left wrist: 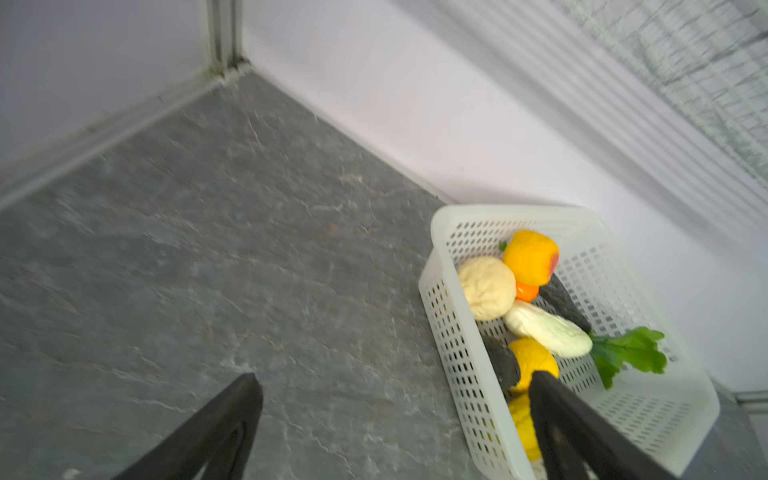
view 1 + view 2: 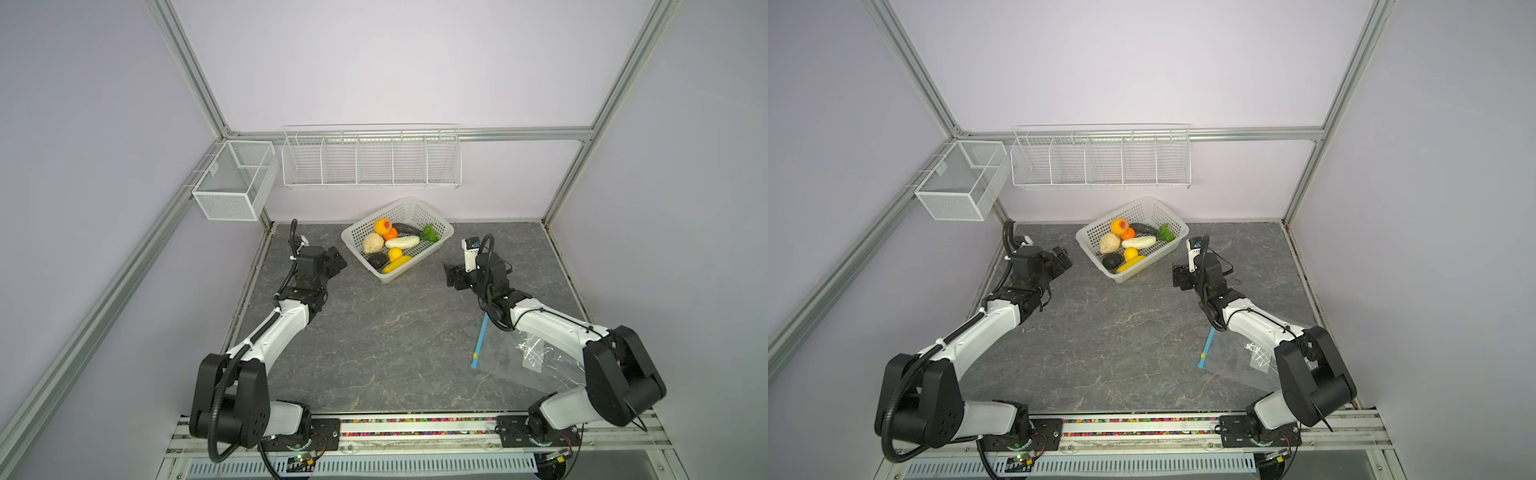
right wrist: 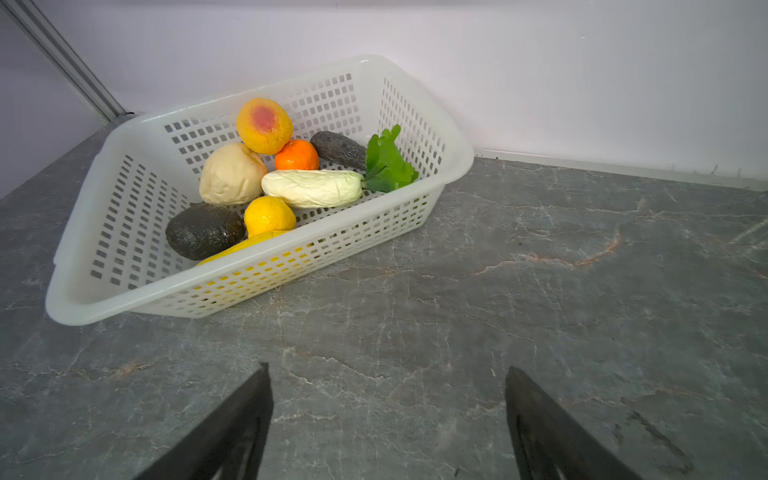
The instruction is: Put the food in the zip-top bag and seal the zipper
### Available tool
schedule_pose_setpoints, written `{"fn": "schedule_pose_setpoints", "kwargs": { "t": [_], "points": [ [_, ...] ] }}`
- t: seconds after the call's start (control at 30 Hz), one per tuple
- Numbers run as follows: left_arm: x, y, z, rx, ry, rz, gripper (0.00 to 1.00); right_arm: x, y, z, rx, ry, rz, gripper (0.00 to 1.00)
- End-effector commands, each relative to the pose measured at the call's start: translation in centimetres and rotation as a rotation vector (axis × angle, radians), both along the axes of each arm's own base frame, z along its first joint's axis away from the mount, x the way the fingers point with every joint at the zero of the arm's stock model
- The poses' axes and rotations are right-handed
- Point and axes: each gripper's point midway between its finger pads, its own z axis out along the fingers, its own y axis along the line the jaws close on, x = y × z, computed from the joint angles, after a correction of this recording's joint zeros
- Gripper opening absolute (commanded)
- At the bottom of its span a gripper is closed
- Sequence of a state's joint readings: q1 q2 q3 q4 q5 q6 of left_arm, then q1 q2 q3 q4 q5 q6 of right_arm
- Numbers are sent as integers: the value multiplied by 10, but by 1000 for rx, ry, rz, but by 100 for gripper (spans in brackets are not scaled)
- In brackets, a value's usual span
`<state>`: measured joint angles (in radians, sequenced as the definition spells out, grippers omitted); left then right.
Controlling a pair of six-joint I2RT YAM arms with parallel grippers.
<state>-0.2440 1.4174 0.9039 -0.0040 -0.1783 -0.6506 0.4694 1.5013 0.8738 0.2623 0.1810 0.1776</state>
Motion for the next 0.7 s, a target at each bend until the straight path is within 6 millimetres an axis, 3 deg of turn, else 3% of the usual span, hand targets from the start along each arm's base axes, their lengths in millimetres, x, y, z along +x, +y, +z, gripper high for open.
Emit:
{"fn": "schedule_pose_setpoints", "kwargs": {
  "t": [0.0, 0.17, 0.47, 0.6, 0.67],
  "points": [
    [-2, -39, -18, -197, 159, -69, 100, 7, 18, 3, 76, 31, 31, 88],
    [20, -62, -20, -242, 237, -80, 95, 20, 30, 0, 86, 52, 50, 88],
    [47, -96, -62, -254, 416, -145, 82, 33, 41, -5, 76, 77, 69, 88],
    [48, -93, -73, -223, 441, -136, 73, 36, 42, -11, 60, 93, 70, 88],
    [48, -92, -76, -214, 446, -132, 62, 36, 42, -14, 56, 97, 69, 88]
  ]
}}
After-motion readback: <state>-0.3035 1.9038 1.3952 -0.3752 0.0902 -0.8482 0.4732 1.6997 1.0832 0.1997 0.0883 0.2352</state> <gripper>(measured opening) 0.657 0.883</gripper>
